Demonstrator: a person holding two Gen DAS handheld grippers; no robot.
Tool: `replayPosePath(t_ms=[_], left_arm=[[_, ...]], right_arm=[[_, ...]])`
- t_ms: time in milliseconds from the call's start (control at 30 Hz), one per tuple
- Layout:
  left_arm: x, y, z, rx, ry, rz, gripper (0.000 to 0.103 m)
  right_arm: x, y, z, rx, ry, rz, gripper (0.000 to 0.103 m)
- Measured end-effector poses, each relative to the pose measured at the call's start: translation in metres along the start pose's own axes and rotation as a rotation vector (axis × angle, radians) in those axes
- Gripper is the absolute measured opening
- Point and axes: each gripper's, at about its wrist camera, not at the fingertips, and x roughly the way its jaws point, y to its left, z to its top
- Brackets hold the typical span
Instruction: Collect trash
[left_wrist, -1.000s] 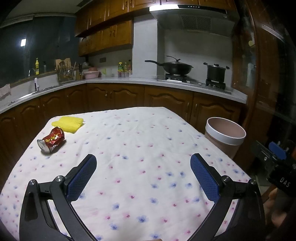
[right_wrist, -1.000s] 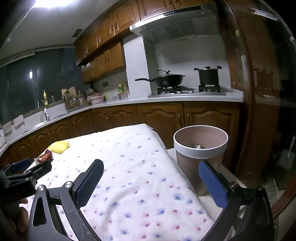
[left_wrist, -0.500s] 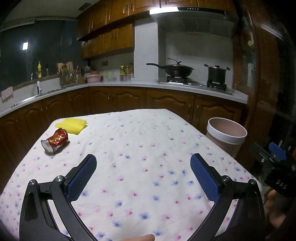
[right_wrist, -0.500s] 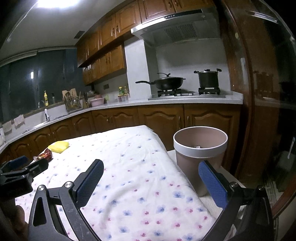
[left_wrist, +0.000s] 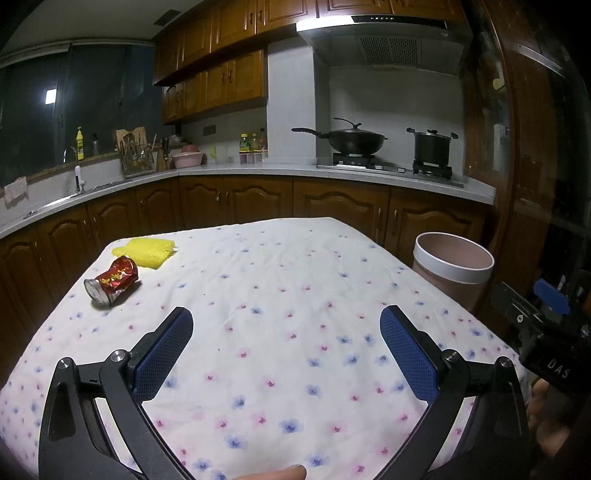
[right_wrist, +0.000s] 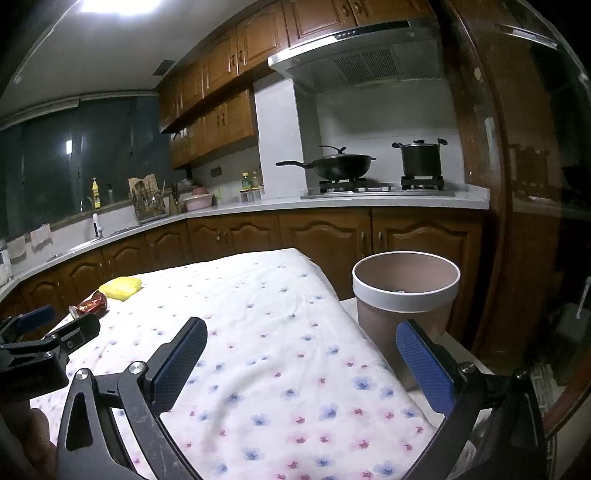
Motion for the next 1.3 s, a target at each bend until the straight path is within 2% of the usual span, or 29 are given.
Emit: replayPosePath(t_ms=[1300], left_arm=[[-0.0024, 0.0014, 0.0023, 0.013, -0.013, 0.002, 0.103]], right_arm=[[0.0016, 0.0042, 0.0005, -0.001, -0.004, 0.008, 0.103]])
